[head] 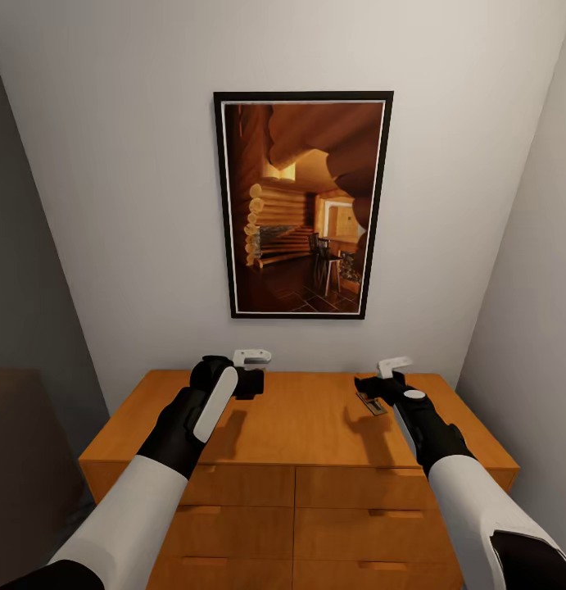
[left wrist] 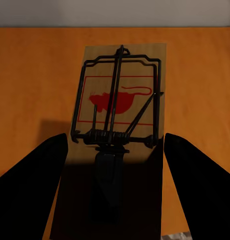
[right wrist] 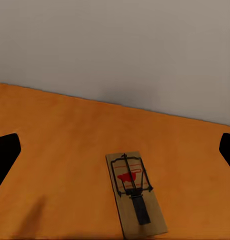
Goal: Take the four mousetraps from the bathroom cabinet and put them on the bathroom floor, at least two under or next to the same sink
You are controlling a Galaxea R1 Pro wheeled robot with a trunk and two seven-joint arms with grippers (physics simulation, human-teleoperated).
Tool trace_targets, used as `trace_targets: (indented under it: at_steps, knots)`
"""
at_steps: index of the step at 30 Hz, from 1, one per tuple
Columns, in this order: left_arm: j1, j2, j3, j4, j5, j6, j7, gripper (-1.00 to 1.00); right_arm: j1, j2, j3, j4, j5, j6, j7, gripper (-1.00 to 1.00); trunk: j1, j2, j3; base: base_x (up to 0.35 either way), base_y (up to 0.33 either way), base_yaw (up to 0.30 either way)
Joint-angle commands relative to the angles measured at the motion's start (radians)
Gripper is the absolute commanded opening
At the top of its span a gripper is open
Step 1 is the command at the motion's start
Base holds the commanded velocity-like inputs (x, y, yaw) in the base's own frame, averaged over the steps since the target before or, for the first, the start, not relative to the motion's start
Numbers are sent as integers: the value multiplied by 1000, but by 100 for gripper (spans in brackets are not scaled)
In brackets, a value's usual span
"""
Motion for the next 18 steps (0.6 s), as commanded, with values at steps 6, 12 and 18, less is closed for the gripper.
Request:
trace_targets:
  at_steps: [6,12,18]
  knots:
    - [0,-1,-1,-1,10,1,11,-100,-1,-3,-7,-4,58,21,52,100,0,-1,-2,0,0,0]
    - [0,-1,-1,-1,6,0,13,-100,-1,-18,-12,-5,68,24,60,100,0,-1,-2,0,0,0]
    - [0,-2,-2,-1,9,0,13,-100,-1,-26,-12,-5,69,25,61,100,0,-1,-2,5,0,0]
